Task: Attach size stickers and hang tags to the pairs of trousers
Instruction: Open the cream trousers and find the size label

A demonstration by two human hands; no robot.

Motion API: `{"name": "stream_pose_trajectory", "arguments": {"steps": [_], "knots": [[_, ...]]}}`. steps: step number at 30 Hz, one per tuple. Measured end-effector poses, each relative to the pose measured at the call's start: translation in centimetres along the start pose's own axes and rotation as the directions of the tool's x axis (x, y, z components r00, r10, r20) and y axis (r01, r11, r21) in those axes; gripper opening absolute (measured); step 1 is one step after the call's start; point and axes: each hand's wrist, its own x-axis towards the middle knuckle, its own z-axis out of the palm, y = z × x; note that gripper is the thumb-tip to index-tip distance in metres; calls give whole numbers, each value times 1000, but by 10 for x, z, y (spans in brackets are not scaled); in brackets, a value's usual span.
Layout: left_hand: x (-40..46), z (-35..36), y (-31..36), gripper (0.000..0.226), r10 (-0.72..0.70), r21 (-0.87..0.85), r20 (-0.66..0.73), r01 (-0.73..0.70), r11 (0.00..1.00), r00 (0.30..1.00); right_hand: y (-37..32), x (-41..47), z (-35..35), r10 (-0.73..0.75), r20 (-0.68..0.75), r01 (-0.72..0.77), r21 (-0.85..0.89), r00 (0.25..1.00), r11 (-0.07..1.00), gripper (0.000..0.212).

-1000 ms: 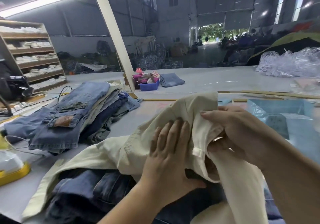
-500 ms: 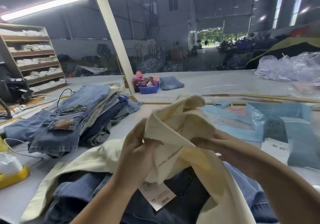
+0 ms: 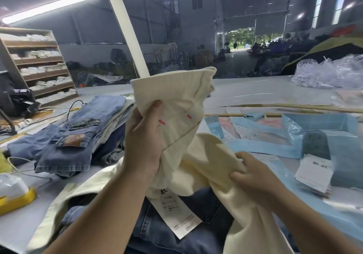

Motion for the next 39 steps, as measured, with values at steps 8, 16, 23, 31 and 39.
{"name": "stream_pose_trajectory", "arguments": {"steps": [8, 16, 23, 31, 39], "knots": [[-36, 15, -33, 12, -117, 83, 294, 97, 992, 949, -36, -23, -19, -291, -410, 432, 308, 864, 848, 46], [-93, 12, -81, 27, 17, 521, 787, -679, 518, 617, -21, -25, -21, -103, 342, -208, 756, 934, 620, 35], [-100, -9, -78, 69, 68, 632, 741, -729, 265, 668, -4, -23, -15, 37, 9, -23, 915, 999, 402, 45], [-36, -52, -76, 69, 221, 954, 244, -274, 120, 944, -9, -33, -36, 115, -126, 104, 978, 985, 179, 38], [-38, -43, -75, 25, 230, 792, 205, -299, 532, 951, 22, -47, -16, 317, 73, -254, 773, 946, 581, 45]]}}
